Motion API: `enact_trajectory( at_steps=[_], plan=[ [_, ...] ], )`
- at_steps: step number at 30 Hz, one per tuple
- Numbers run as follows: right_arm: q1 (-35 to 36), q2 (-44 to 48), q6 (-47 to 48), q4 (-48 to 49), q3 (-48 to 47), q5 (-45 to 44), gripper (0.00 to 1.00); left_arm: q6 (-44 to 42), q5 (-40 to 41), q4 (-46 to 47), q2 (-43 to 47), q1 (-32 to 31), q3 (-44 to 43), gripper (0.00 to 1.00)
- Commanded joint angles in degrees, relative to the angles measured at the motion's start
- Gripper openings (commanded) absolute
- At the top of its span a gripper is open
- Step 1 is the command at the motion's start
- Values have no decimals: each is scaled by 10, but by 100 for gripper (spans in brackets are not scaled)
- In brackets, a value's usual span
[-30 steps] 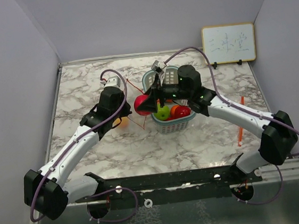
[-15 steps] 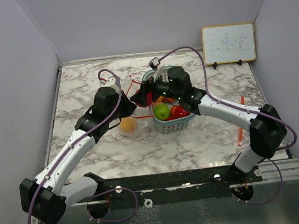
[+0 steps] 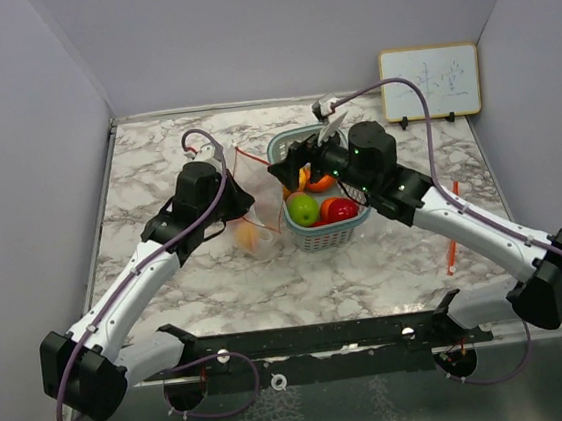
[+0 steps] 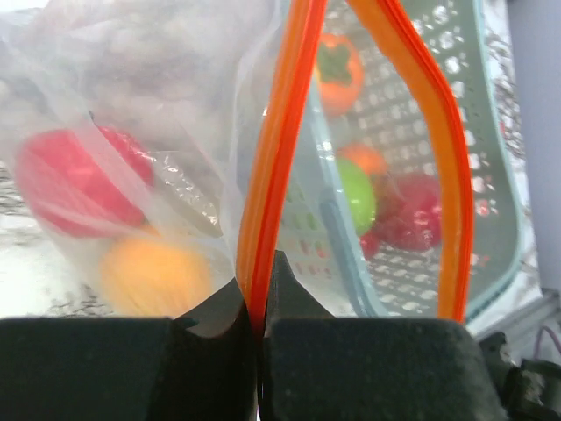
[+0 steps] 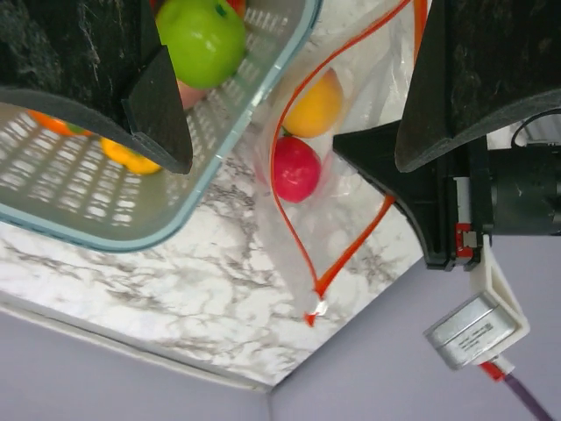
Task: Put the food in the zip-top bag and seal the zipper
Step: Place the fake fruit in the zipper food storage bag, then pick up the fake fruit from the bin.
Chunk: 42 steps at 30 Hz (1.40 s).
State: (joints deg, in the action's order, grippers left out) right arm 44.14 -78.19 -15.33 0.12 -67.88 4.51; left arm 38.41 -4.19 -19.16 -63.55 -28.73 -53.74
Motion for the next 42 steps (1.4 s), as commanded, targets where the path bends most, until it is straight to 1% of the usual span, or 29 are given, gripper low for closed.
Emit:
enact_trajectory(
  at_steps=[1, 4, 6, 11, 14, 18, 20, 22, 23, 24, 26, 27, 28, 29, 32, 35, 39, 42],
  plan=[
    [1, 20, 17, -133, -16, -145, 100, -20, 58, -20, 18, 8, -5, 0],
    [-2, 12, 10, -179, -12, -165, 100, -33, 96, -33, 33, 10, -15, 0],
    [-5, -10, -2, -212, -19, -170, 100, -39, 109, -36, 38, 11, -16, 0],
    [-8, -94, -9, -278, -50, -161, 96, -37, 97, -27, 41, 13, -2, 0],
    [-8, -135, -7, -290, -62, -141, 96, -32, 90, -21, 45, 13, 11, 0],
    [-8, -166, -2, -293, -61, -111, 95, -33, 90, -20, 48, 15, 21, 0],
    [-8, -179, 2, -298, -63, -97, 93, -33, 89, -18, 48, 15, 24, 0],
    [-8, -188, 5, -298, -61, -83, 87, -33, 87, -15, 46, 16, 29, 0],
    [-8, -191, 6, -299, -60, -79, 82, -31, 85, -13, 46, 16, 31, 0],
    [-8, -195, 7, -297, -59, -78, 74, -31, 84, -11, 46, 17, 34, 0],
    [-9, -196, 6, -298, -61, -88, 52, -29, 82, -8, 45, 18, 38, 0],
    [-9, -193, 6, -302, -66, -94, 43, -29, 81, -8, 44, 18, 38, 0],
    [-10, -190, 6, -306, -72, -102, 37, -29, 80, -7, 44, 18, 38, 0],
    [-10, -184, 7, -311, -80, -112, 33, -29, 79, -6, 43, 18, 39, 0],
    [-10, -154, 16, -318, -105, -140, 26, -32, 81, -2, 39, 20, 42, 0],
    [-10, -105, 37, -297, -114, -124, 25, -29, 78, 2, 35, 21, 45, 0],
    [-10, -47, 50, -249, -118, -52, 25, -28, 68, 4, 38, 21, 46, 0],
    [-10, -24, 52, -207, -126, 54, 24, -31, 69, 2, 43, 21, 44, 0]
  ],
)
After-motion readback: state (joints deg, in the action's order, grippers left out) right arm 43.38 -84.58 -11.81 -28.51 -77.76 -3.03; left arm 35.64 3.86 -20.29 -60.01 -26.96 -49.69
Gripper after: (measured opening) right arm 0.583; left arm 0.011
